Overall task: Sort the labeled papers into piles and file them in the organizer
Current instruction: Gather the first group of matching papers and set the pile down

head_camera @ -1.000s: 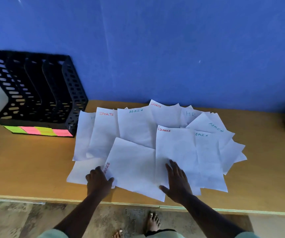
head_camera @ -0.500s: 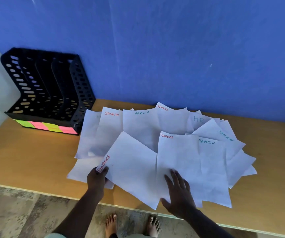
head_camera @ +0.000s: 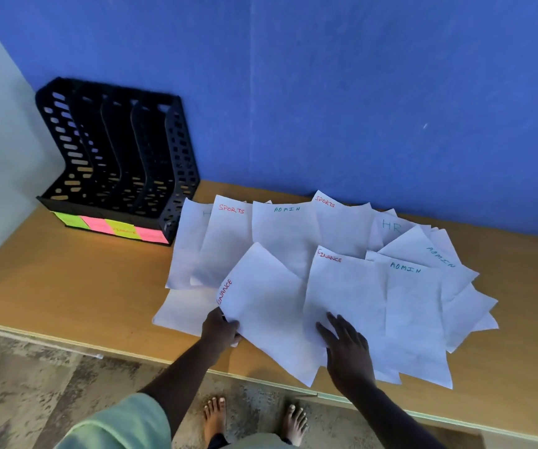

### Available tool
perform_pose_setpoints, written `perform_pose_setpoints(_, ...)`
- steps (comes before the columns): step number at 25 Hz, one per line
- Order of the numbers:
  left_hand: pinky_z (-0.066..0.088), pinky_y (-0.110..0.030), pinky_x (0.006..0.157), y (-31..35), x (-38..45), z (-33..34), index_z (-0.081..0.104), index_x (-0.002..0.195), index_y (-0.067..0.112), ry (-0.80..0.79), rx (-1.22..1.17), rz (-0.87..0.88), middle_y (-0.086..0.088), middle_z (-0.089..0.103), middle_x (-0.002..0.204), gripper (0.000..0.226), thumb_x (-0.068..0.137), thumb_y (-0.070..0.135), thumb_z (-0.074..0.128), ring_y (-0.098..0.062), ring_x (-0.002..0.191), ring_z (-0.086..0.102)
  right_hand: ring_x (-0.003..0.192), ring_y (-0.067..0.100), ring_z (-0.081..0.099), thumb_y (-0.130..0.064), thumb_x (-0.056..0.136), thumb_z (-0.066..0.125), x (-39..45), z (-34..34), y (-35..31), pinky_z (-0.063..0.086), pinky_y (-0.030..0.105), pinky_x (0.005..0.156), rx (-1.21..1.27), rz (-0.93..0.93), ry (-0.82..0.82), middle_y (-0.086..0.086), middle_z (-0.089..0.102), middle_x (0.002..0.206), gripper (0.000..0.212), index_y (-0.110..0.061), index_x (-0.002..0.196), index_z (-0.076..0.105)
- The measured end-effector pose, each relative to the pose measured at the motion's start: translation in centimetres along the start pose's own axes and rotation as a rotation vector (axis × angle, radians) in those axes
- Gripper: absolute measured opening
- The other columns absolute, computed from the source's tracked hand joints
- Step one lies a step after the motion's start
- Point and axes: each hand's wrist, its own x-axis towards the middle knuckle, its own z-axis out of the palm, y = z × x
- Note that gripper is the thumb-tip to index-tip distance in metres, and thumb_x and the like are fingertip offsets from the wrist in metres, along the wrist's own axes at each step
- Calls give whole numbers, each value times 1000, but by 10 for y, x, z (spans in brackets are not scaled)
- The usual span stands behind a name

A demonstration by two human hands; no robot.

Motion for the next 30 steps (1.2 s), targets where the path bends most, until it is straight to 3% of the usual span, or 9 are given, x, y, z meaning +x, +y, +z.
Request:
perform_pose_setpoints(2, 47, -28, 54, 5, 5, -7, 60, 101, 1, -18, 63, 50, -13, 60, 75, 25, 81, -4, 48, -25, 56, 55, 144, 33, 45, -1, 75, 78, 4, -6, -9, 48, 51, 106, -10, -96, 72, -1, 52, 153, 70, -38, 133, 66)
perform_pose_setpoints(5, 60, -41, 72, 11, 11, -12, 64, 105, 7, 38, -1, 72, -17, 70, 94, 18, 88, 4, 61, -34, 82, 69, 148, 28, 38, -5, 79, 77, 5, -11, -25, 42, 50, 113, -19, -212, 72, -9, 46, 156, 72, -48, 134, 59)
perform_pose_setpoints(11, 53, -55, 94, 13, 14, -5, 72, 93, 3, 36, -220, -30, -24, 71, 104, 11, 91, 13, 68, -43, 98, 68, 150, 21, 35, -21, 87, 76, -4, 8, -48, 35, 46, 117, -53, -230, -13, -14, 40, 158, 70, -55, 140, 47)
perform_pose_setpoints(13, 55, -51, 90, 11, 10, -1, 69, 107, 3, -41, -269, -74, -22, 69, 109, 22, 93, 21, 66, -42, 100, 66, 151, 20, 34, -26, 92, 72, -6, 15, -53, 31, 45, 119, -41, -244, -34, -16, 36, 161, 69, -57, 144, 40)
perform_pose_setpoints(17, 50, -33, 65, 9, 0, 3, 60, 121, 16, -223, -226, -53, -18, 68, 113, 32, 92, 27, 68, -37, 94, 64, 153, 19, 27, -33, 99, 62, -9, 24, -67, 24, 40, 121, 34, -280, -68, -16, 27, 165, 67, -62, 148, 25)
perform_pose_setpoints(21, 56, -42, 82, 14, 6, 3, 62, 119, 7, -171, -191, 25, -17, 69, 112, 34, 87, -1, 68, -37, 101, 64, 155, 13, 15, -53, 102, 45, -7, 25, -73, 20, 40, 121, 122, -347, -127, -21, 19, 167, 58, -65, 150, 17)
perform_pose_setpoints(25, 55, -46, 93, 16, 17, -5, 66, 115, 1, -47, -145, 44, -20, 70, 108, 37, 80, -12, 65, -36, 100, 67, 152, 4, 20, -74, 99, 25, -2, 14, -58, 28, 37, 119, 333, -211, -97, -19, 27, 164, 57, -59, 154, 19)
perform_pose_setpoints(27, 54, -41, 84, 16, 22, -11, 68, 107, 1, -9, -104, 49, -22, 71, 100, 35, 76, -13, 62, -35, 93, 67, 149, 8, 29, -70, 99, 34, 7, 5, -40, 35, 38, 117, 325, -45, -6, -14, 38, 159, 59, -46, 153, 34)
perform_pose_setpoints(30, 40, -33, 69, 15, 28, -13, 68, 95, -5, 25, -59, 66, -22, 66, 85, 27, 73, -15, 56, -31, 74, 57, 147, 19, 33, -54, 97, 54, 18, -8, -9, 39, 38, 114, 169, 262, 94, -5, 42, 156, 56, -30, 148, 47)
